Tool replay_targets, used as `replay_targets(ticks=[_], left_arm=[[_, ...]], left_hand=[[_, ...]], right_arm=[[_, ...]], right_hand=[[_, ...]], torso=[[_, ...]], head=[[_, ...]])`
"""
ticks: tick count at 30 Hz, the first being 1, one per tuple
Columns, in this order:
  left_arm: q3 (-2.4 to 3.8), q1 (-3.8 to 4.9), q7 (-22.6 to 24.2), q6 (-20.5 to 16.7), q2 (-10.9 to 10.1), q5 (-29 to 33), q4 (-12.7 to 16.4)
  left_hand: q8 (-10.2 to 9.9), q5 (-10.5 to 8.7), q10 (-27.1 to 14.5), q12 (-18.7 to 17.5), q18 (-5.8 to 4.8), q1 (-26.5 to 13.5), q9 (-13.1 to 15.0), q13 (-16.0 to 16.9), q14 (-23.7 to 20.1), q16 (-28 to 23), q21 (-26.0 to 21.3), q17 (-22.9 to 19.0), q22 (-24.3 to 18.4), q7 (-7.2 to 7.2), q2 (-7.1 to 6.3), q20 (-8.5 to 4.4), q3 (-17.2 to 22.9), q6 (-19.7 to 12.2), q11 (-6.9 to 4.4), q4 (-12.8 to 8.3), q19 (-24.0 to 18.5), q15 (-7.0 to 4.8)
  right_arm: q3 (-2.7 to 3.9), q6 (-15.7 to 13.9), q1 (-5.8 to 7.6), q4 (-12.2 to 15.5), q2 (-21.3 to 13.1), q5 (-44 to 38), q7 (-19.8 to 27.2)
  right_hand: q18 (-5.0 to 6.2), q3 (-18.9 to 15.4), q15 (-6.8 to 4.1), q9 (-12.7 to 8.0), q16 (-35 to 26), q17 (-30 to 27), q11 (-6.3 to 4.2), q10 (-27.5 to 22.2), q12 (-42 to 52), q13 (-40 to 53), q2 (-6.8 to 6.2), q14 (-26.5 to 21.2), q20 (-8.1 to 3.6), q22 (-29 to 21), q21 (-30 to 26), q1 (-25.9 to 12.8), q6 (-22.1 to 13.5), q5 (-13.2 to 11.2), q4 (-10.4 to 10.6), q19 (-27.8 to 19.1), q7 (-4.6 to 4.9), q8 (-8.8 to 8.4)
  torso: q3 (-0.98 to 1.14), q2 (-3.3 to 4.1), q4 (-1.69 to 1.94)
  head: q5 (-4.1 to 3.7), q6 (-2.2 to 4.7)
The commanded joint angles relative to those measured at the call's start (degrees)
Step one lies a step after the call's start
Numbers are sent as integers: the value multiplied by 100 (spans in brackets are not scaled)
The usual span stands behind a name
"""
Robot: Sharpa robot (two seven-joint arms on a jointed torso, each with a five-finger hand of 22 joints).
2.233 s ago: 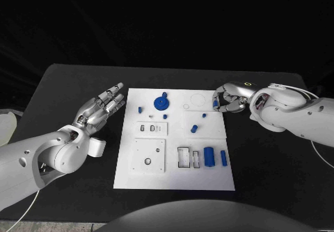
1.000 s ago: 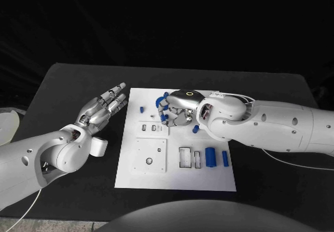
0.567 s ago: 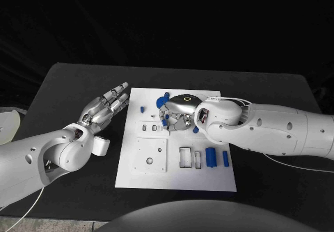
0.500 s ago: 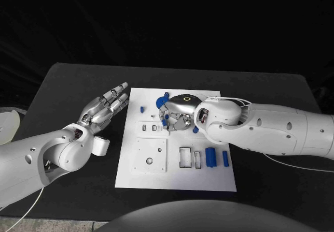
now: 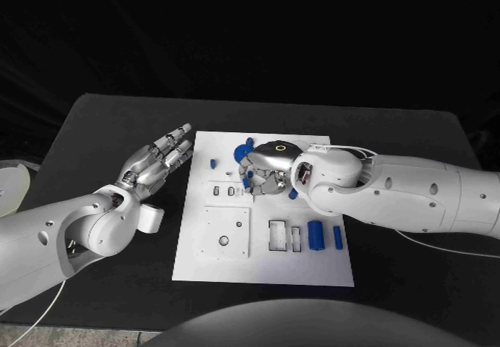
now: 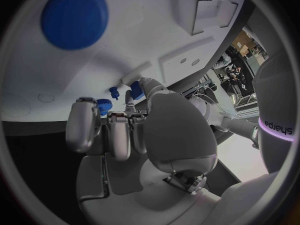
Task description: Assemble the parts on the task board
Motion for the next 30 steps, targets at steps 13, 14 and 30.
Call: replay_targets(ticks=[13,14,30], left_arm=[[3,-28,38,143,26,11,-28],[3,-29,38,143,25,11,-29],[3,-33,167,-14,-50,-88,128]], left_hand=[[28,25,-2,27,47,22,7,8,-17,-11,12,-2,4,10,-9,34,41,3,27,-4,12,38],[28,25,-2,27,47,22,7,8,-17,-11,12,-2,4,10,-9,34,41,3,27,-4,12,38],[33,38,-42,17,58,127,10,-2,-32,-19,25,-9,12,58,-96,63,82,26,91,-162,27,40]], right_arm=[[-17,131,-34,-32,-9,-78,4],[-17,112,-34,-33,-11,-71,16],[0,-1012,34,166,-268,138,462]], right_hand=[[21,-341,97,-368,17,1250,93,590,22,1506,-36,512,72,935,-46,-339,-504,-1339,-10,23,67,-618],[20,-367,97,-398,21,1253,94,590,22,1506,-38,513,73,938,-43,-353,-546,-1408,-5,26,66,-657],[15,-657,92,-915,71,1290,82,590,22,1506,-300,523,66,957,-42,-370,-1075,-2099,450,46,47,-1099]], torso=[[0,-4,5],[0,-2,4],[8,20,4]], head=[[3,0],[5,0],[30,0]])
